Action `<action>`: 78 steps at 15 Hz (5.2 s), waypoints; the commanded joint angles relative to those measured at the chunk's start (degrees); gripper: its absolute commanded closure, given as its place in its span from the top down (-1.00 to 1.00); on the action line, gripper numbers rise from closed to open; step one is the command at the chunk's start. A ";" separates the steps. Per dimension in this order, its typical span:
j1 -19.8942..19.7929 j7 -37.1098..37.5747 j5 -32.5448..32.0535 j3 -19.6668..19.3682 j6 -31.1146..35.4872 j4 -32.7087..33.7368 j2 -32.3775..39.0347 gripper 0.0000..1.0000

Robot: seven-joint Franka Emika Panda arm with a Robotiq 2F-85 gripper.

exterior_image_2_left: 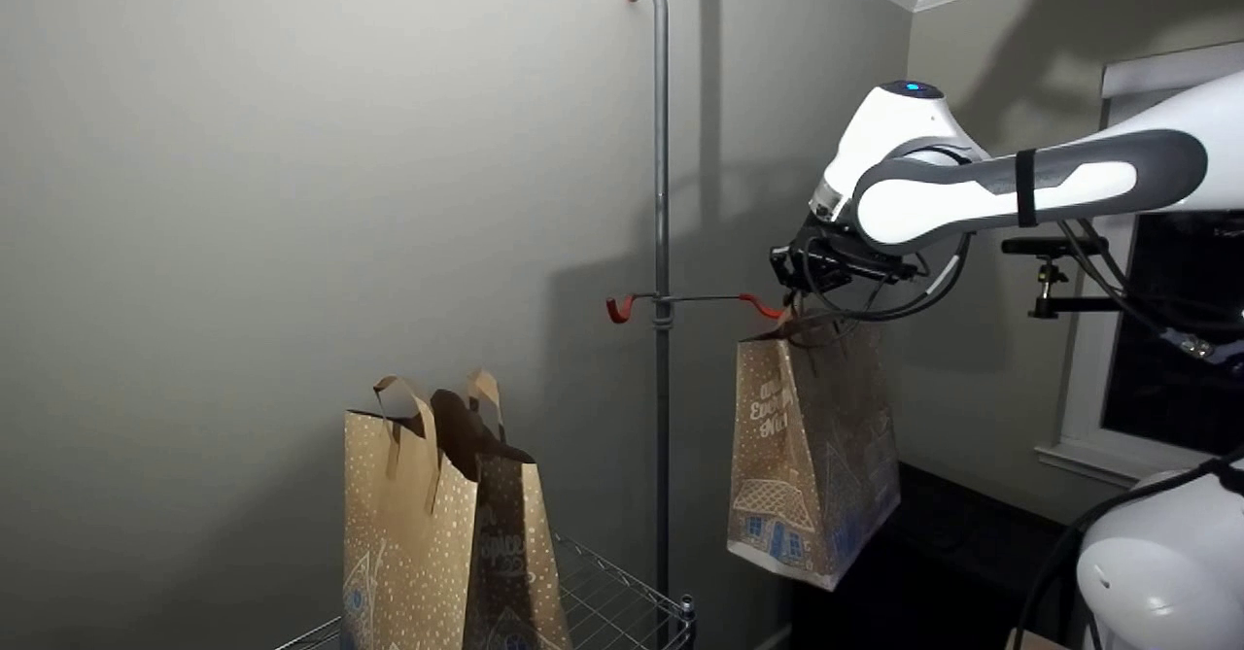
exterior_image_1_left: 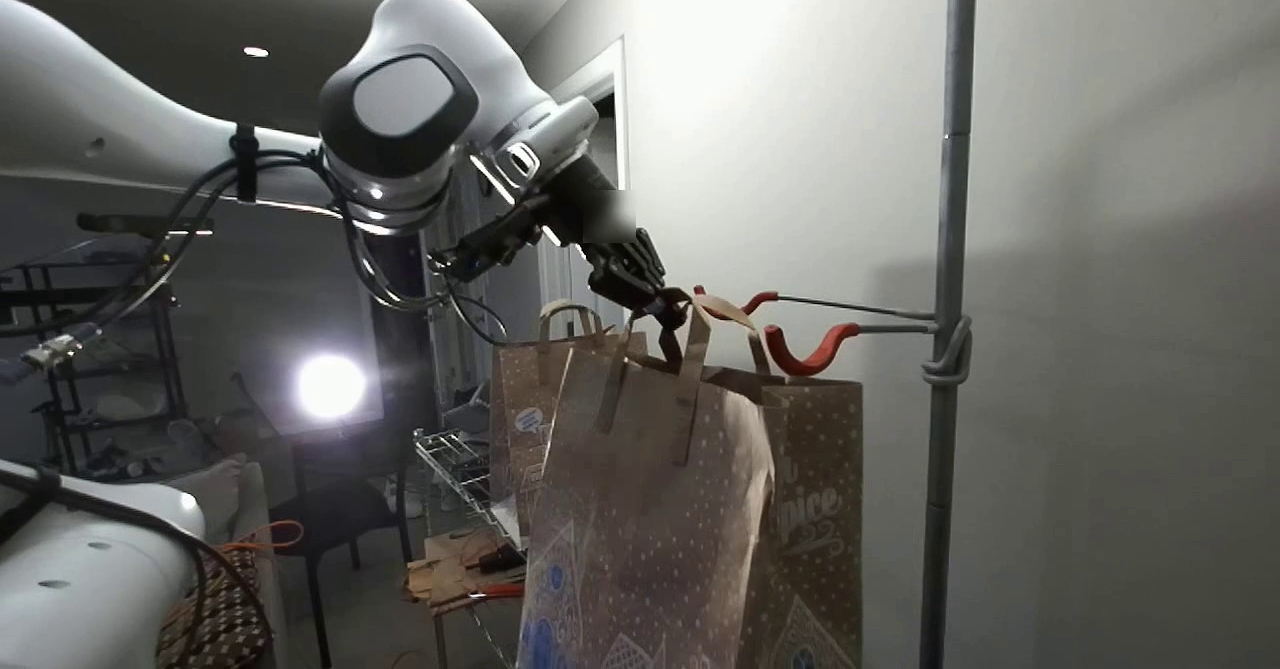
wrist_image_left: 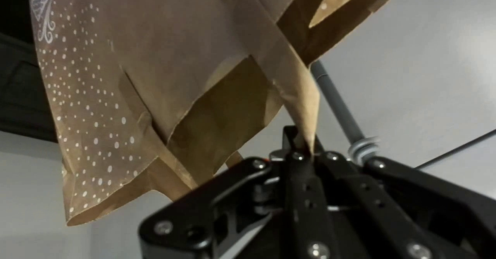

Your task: Move the brown bags to the metal rack

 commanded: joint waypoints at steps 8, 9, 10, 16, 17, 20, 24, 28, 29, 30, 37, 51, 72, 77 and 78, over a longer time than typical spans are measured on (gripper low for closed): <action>13.86 -18.50 16.41 1.44 11.73 -0.23 2.24 -0.99; 15.40 -21.25 18.51 1.05 12.22 -0.65 2.06 -0.99; 17.06 -24.19 20.97 0.50 12.47 -1.02 1.87 -0.99; 22.29 -34.18 31.78 0.12 11.26 -5.04 0.54 -0.99; 23.06 -35.50 32.81 0.19 11.38 -5.69 0.58 -0.99; 25.46 -39.28 34.64 0.86 11.81 -6.94 1.22 -0.99; 30.83 -46.16 35.52 1.96 12.85 -5.08 4.96 -0.99; 37.16 -54.32 38.08 1.41 16.78 -2.80 10.48 -0.99; 37.21 -55.35 37.56 1.81 19.12 -2.16 11.78 -0.99; 37.58 -56.63 37.27 1.68 21.39 -1.68 12.81 -0.99; 41.91 -70.26 37.76 -5.35 31.91 2.75 18.79 -0.99; 57.74 -90.20 41.54 -20.62 31.90 3.29 20.87 0.17; 36.70 -65.71 27.99 -2.47 33.49 -3.24 18.76 1.00; 29.88 -58.43 23.98 2.99 30.65 -4.53 11.33 1.00; 30.21 -57.81 24.89 2.86 30.03 -4.97 9.67 1.00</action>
